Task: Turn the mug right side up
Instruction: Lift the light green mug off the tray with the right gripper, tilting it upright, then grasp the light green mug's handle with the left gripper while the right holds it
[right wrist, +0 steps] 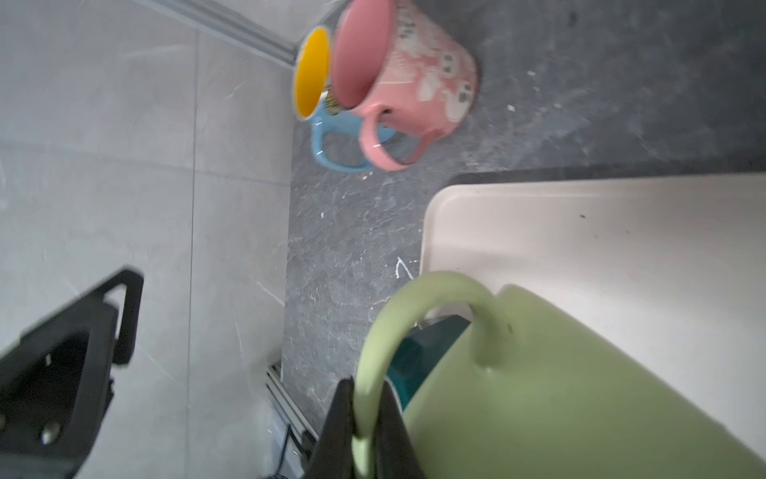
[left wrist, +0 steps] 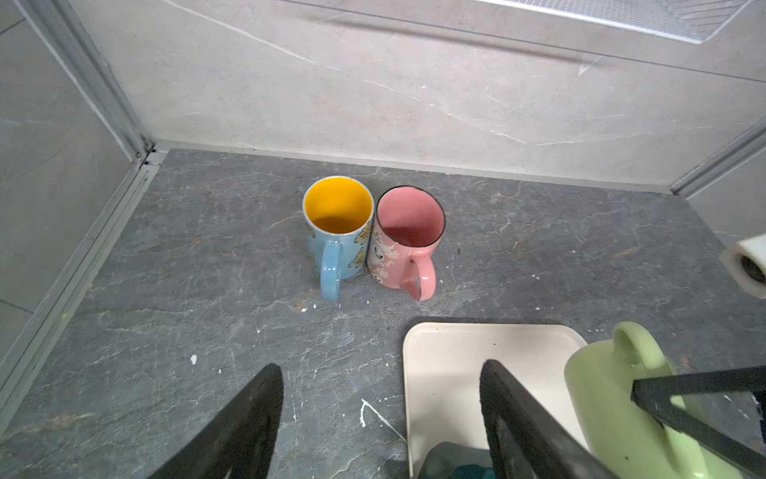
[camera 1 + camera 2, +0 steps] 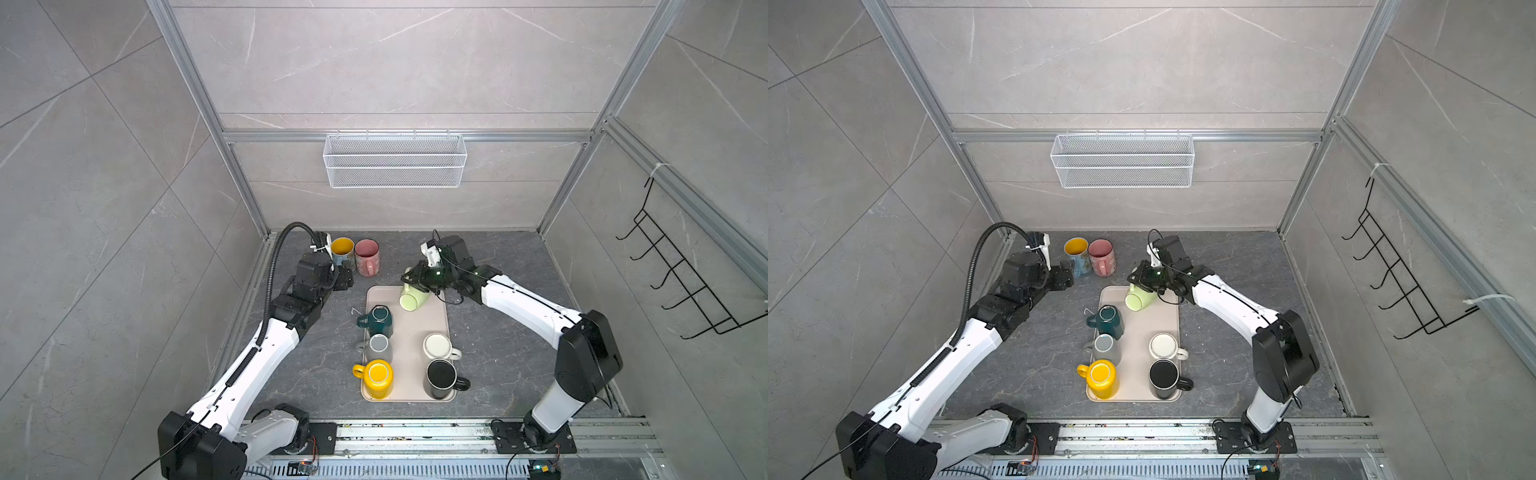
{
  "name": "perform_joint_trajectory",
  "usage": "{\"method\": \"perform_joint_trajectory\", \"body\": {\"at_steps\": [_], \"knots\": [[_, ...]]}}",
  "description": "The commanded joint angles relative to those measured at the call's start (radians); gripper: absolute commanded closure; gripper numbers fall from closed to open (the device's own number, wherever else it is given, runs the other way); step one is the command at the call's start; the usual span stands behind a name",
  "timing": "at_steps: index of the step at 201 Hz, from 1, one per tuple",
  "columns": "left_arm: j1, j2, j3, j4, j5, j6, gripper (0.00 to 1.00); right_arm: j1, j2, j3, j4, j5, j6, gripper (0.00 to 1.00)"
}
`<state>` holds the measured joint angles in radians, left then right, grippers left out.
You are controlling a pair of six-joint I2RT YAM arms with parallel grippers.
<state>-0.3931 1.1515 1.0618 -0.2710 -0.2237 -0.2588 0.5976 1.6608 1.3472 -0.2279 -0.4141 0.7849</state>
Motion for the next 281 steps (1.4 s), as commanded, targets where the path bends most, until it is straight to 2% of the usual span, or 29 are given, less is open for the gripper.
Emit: {"method": "perform_joint_trajectory", "body": {"at_steps": [1,61,95,110,138,153,189,215,236,281], "knots": [[0.015,0.045,0.085,-0.057,0.074,0.042,0.23,0.065,-0.111,0.042,-0.036,0.123,-0.298,1.0],[0.033,0.09,0.229,-0.114,0.33,0.101,0.23,0.293,-0.254,-0.041,-0.032,0.474,-0.745,1.0],[0.034,0.071,0.246,-0.123,0.571,0.14,0.23,0.403,-0.292,-0.097,0.022,0.657,-0.947,1.0],[0.034,0.068,0.25,-0.147,0.671,0.165,0.23,0.466,-0.291,-0.12,0.063,0.784,-1.053,1.0],[0.034,0.054,0.235,-0.177,0.736,0.202,0.23,0.565,-0.272,-0.187,0.22,0.989,-1.257,1.0],[0.034,0.041,0.225,-0.186,0.771,0.223,0.24,0.585,-0.256,-0.213,0.296,1.058,-1.328,1.0],[0.033,-0.021,0.182,-0.178,0.781,0.267,0.24,0.598,-0.232,-0.286,0.502,1.164,-1.478,1.0],[0.034,-0.051,0.164,-0.191,0.834,0.301,0.24,0.606,-0.199,-0.312,0.618,1.214,-1.583,1.0],[0.034,-0.058,0.157,-0.205,0.854,0.318,0.24,0.615,-0.178,-0.328,0.705,1.224,-1.652,1.0],[0.034,-0.041,0.165,-0.26,0.85,0.348,0.25,0.626,-0.158,-0.337,0.791,1.22,-1.718,1.0]]}}
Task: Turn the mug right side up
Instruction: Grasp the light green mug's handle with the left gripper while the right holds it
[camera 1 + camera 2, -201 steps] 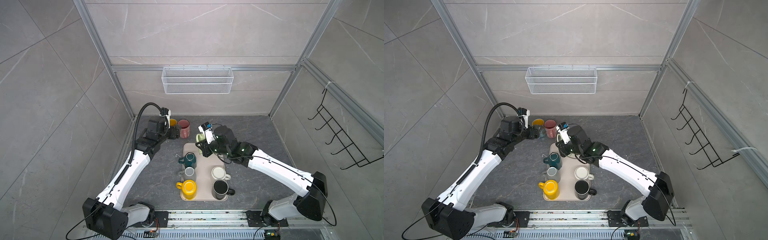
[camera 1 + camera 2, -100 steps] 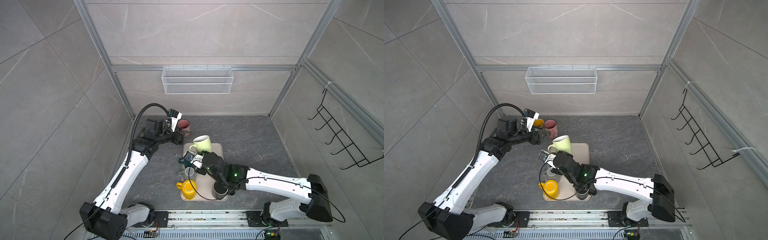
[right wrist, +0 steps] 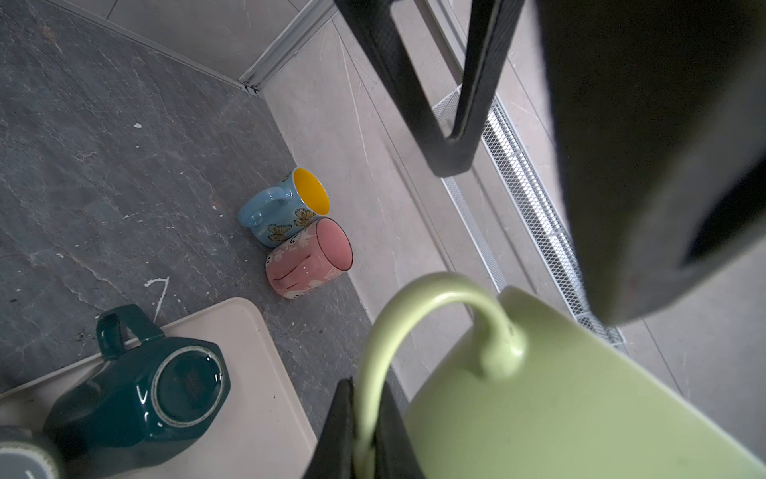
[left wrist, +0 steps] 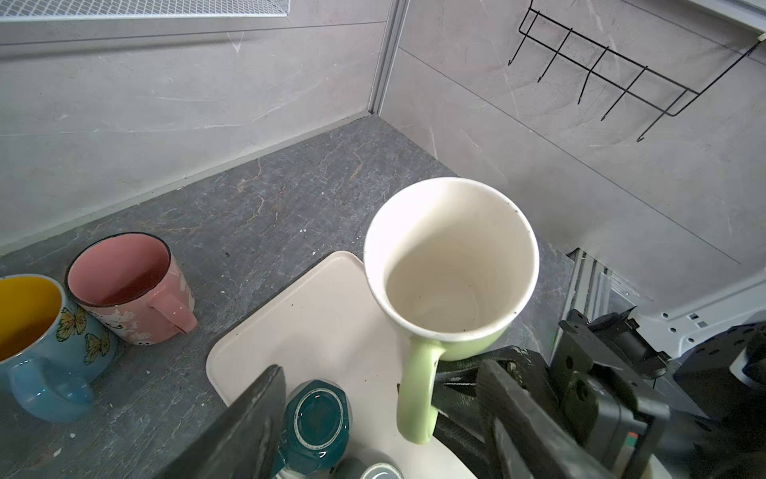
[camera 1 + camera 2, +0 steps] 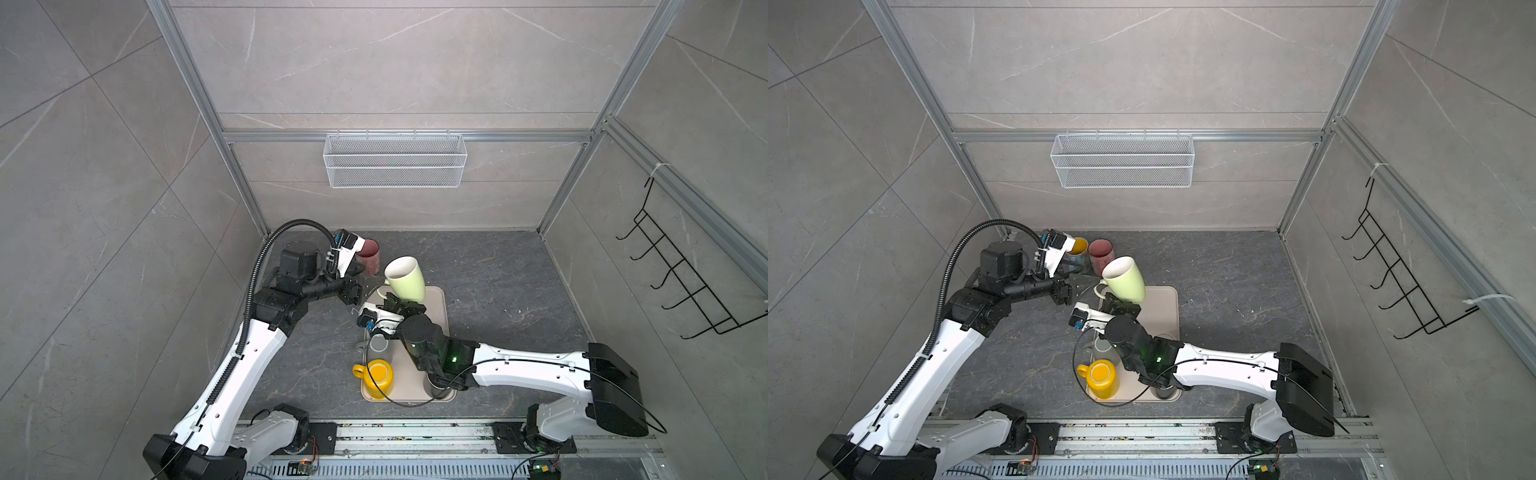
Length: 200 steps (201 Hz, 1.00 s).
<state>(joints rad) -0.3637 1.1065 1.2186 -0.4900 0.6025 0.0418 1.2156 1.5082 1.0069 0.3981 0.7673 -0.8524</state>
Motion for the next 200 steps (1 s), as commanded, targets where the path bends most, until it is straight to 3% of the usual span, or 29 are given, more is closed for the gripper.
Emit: {"method": "perform_joint_trajectory", "body": {"at_steps": [1,110,200], "knots": [[0.004,0.004,0.008,-0.042,0.023,0.049,0.25,0.008,-0.005,0.004,0.165,0.039,-0.082,1.0],[0.003,0.087,0.042,-0.161,0.138,0.073,0.34,0.012,0.006,0.002,0.224,0.036,-0.114,1.0],[0.004,0.066,0.032,-0.134,0.131,0.072,0.35,0.013,0.045,0.028,0.2,0.026,-0.106,1.0]]}}
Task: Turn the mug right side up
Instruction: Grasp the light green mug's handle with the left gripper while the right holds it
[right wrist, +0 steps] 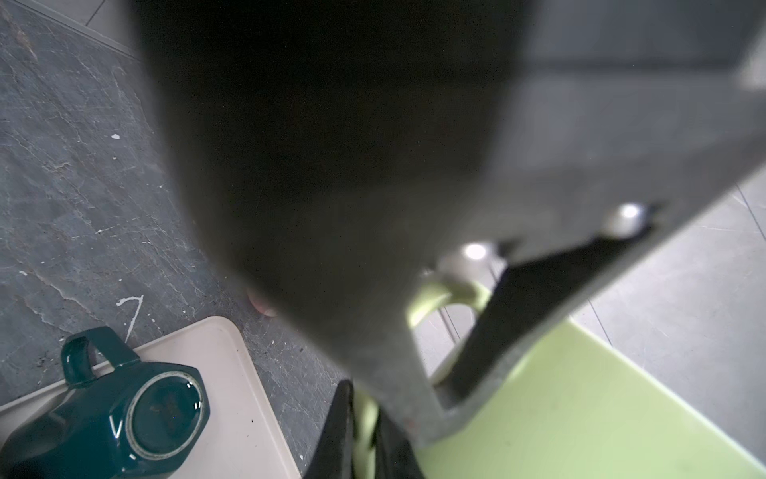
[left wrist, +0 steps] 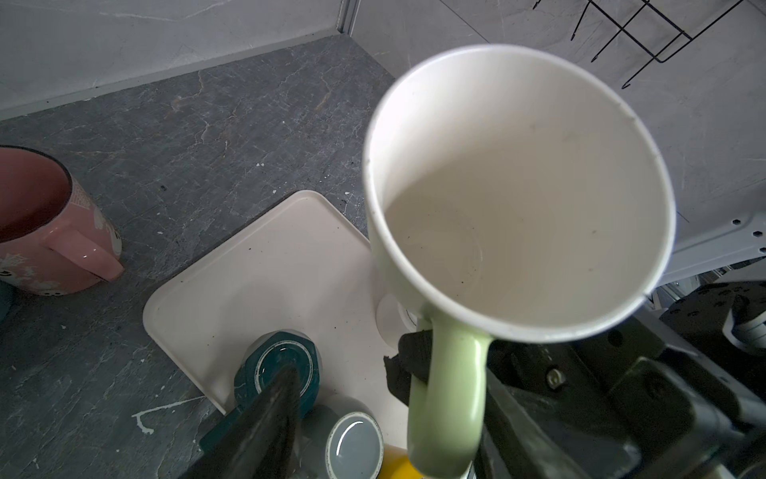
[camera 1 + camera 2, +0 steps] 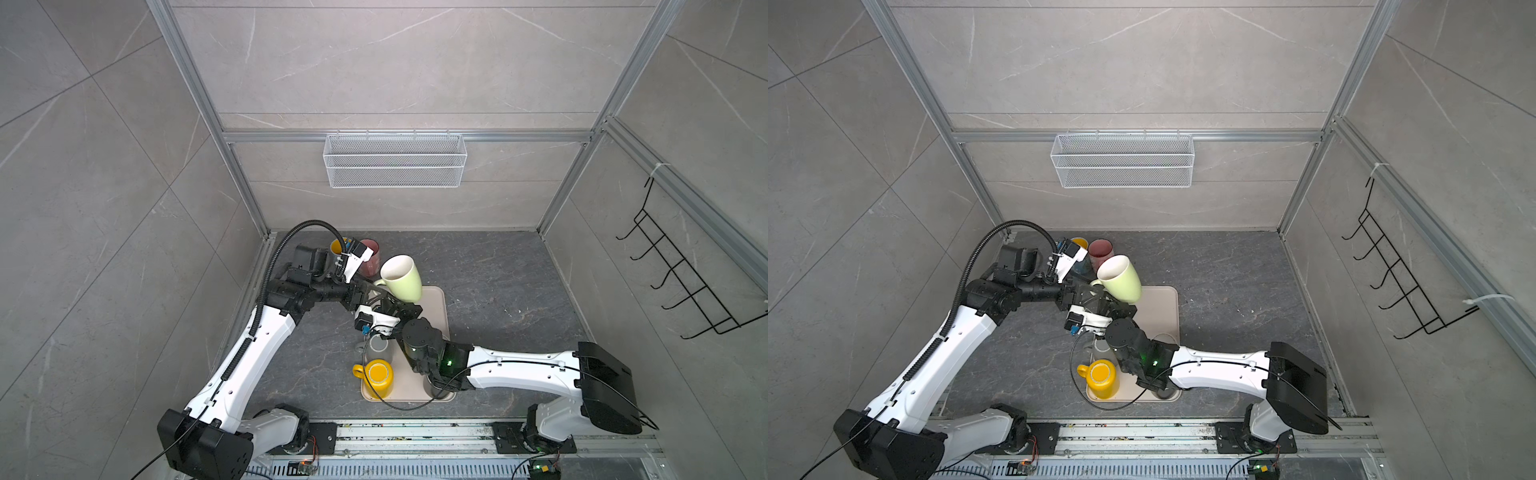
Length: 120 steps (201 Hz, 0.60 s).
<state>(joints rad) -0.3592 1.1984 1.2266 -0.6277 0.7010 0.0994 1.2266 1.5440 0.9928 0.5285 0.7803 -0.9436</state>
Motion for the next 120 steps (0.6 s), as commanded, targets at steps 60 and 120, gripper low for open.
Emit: {"method": "perform_joint_trajectory", "body": {"at_steps": [60,120], "knots": [[-0.001,-0.038,0.01,0.018,0.02,0.01,0.42,0.003,0.02,0.052,0.066,0.015,-0.005,1.0],[-0.001,-0.04,-0.03,0.054,0.038,-0.018,0.57,0.004,0.033,0.056,0.058,0.016,0.016,1.0]]}}
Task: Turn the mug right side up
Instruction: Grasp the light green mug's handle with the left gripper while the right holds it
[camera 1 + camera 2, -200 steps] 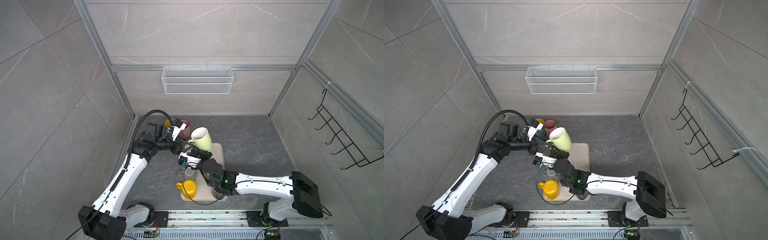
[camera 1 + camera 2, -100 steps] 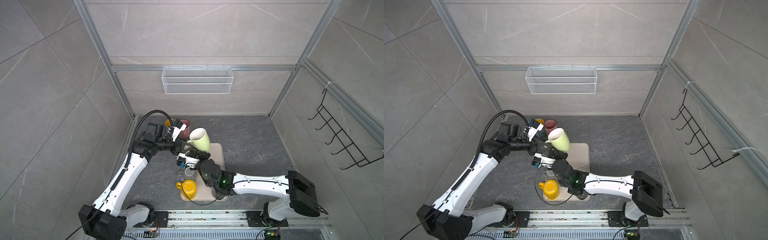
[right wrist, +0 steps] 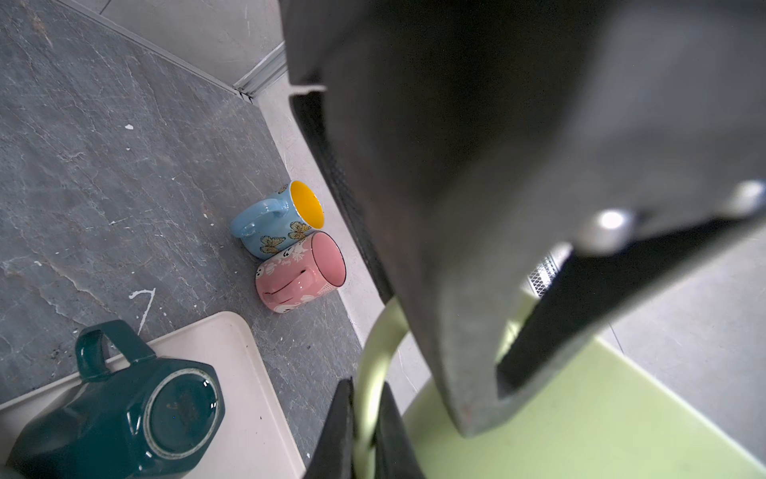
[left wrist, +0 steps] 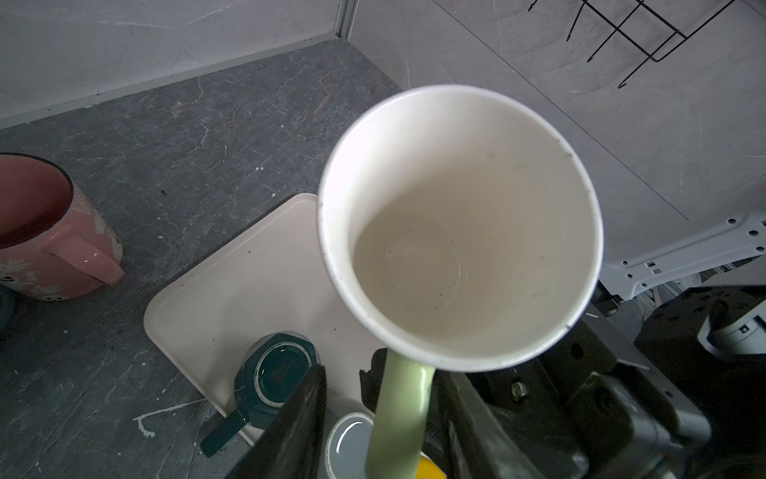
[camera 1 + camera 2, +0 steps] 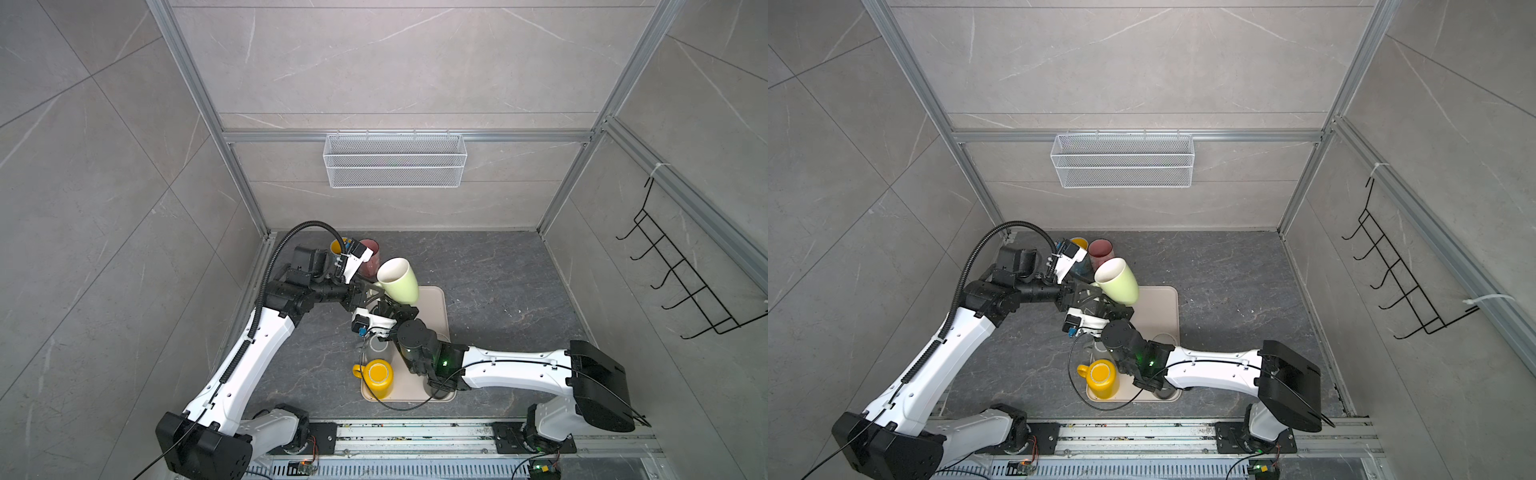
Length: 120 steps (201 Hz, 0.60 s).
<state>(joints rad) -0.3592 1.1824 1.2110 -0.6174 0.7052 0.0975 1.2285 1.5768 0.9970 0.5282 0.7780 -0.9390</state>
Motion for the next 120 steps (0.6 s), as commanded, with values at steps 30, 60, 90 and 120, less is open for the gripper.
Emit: {"method": "perform_joint_trajectory", "body": {"at_steps": [30,60,90,120], "knots": [[-0.001,-0.017,-0.011,0.042,0.046,-0.022,0.64,0.0,0.003,0.054,0.075,0.019,0.008,1.0],[-0.001,-0.008,-0.01,0.044,0.045,-0.029,1.0,0.001,0.014,0.06,0.067,0.018,0.007,1.0],[-0.001,0.005,-0.004,0.039,0.059,-0.042,1.0,0.002,0.023,0.067,0.067,0.036,0.008,1.0],[-0.001,0.0,-0.011,0.072,0.058,-0.062,1.0,0.001,0.029,0.074,0.055,0.064,0.017,0.98]]}}
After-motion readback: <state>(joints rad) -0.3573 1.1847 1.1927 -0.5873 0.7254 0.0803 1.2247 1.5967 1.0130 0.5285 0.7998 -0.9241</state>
